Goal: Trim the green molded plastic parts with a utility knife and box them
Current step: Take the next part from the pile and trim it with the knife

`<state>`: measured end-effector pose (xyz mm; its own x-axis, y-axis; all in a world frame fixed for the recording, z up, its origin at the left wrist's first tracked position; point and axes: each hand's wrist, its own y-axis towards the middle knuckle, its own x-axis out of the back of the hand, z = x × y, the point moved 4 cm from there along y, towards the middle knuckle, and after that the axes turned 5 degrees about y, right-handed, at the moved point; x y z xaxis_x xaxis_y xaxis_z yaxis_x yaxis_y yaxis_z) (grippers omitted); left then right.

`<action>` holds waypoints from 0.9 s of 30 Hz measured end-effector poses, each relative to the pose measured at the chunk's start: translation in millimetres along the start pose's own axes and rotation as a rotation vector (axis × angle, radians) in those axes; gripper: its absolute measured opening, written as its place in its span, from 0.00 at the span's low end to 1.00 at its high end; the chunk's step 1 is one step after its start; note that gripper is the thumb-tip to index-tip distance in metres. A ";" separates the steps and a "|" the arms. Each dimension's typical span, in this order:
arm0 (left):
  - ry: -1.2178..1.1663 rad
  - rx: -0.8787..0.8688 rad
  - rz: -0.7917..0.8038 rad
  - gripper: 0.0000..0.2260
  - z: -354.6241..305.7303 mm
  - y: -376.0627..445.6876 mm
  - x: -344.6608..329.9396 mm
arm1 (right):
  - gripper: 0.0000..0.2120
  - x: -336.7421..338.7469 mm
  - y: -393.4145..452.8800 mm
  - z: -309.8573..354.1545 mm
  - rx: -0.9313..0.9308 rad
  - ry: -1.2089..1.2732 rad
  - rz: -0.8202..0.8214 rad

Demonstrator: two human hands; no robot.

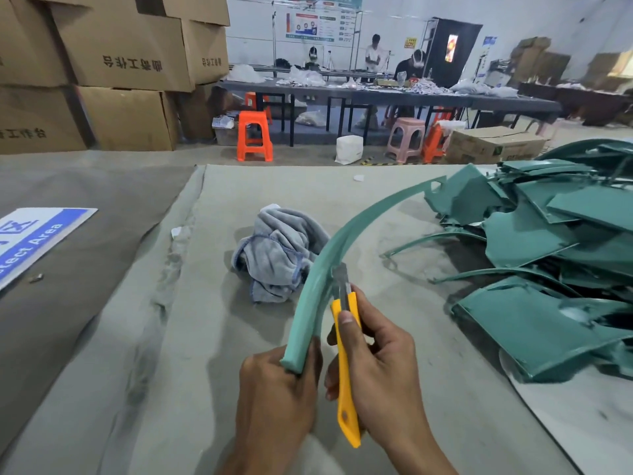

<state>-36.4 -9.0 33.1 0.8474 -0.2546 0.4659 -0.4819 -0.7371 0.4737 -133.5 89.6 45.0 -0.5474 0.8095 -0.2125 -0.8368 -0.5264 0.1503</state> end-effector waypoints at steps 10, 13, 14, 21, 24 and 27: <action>-0.444 0.275 0.062 0.06 15.3 6.0 9.8 | 0.18 66.6 29.3 25.4 0.459 -0.276 -0.192; -0.667 0.345 0.147 0.12 18.1 9.8 11.9 | 0.15 78.2 36.7 27.4 0.592 -0.460 -0.084; -0.723 0.355 0.191 0.15 17.3 9.8 12.2 | 0.14 80.4 39.5 26.4 0.624 -0.499 -0.051; -0.819 0.406 0.374 0.19 9.3 2.8 11.0 | 0.12 80.5 44.2 15.5 0.709 -0.608 0.106; -0.789 0.400 0.407 0.19 7.4 0.3 9.5 | 0.12 81.3 44.5 13.3 0.704 -0.593 0.127; -0.768 0.396 0.413 0.19 5.9 -1.5 7.7 | 0.12 82.1 44.7 14.1 0.717 -0.608 0.137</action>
<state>-27.9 -13.5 31.6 0.6096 -0.7794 -0.1446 -0.7847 -0.6192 0.0291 -215.7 136.2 47.9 -0.3722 0.8555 0.3600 -0.4499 -0.5055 0.7363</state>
